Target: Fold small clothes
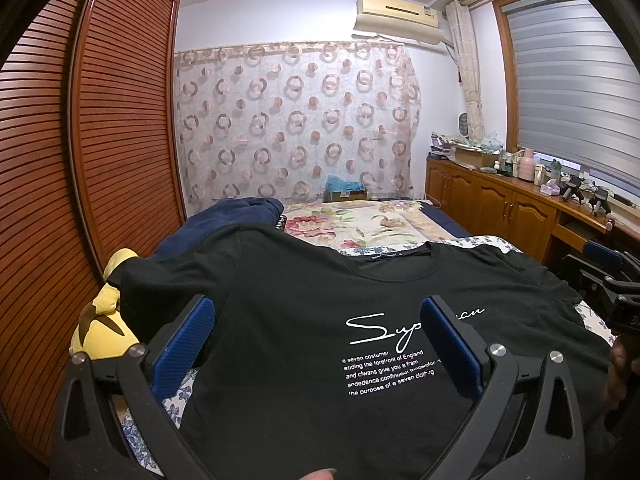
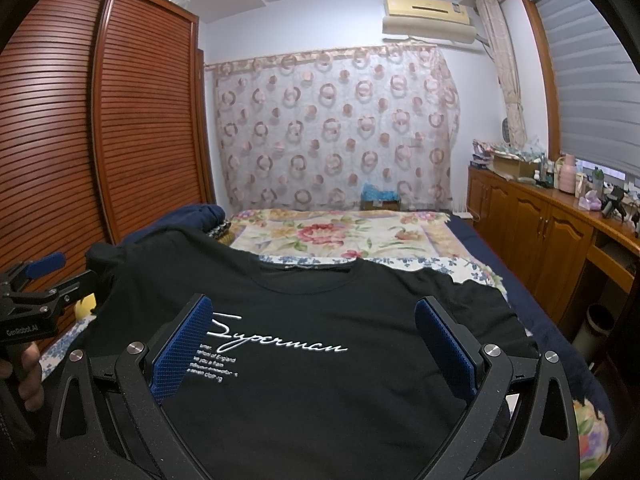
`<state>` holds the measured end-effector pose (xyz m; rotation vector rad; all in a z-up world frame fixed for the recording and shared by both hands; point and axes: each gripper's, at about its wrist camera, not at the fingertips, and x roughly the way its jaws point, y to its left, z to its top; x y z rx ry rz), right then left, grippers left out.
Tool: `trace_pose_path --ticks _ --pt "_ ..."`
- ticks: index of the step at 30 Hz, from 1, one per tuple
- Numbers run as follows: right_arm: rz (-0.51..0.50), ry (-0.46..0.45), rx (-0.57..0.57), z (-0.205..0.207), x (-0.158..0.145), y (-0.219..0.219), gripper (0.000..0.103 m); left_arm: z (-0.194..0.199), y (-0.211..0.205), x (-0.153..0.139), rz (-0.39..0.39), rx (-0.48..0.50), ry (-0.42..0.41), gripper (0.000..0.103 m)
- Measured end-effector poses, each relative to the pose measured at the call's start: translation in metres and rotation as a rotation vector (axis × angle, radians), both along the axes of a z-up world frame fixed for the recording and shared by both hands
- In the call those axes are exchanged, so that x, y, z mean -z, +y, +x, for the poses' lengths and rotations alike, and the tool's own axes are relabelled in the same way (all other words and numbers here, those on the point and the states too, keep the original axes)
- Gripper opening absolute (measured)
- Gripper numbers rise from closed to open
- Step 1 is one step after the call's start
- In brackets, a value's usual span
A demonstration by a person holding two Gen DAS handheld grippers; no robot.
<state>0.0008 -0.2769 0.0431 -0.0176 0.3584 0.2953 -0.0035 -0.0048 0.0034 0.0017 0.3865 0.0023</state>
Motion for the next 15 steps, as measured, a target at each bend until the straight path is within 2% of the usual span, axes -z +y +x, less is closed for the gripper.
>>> trace_pose_path --ticks 15 --pt "0.001 0.004 -0.005 0.0006 0.0013 0.0003 0.103 0.0005 -0.0028 0.0014 0.0 0.003 0.001 0.103"
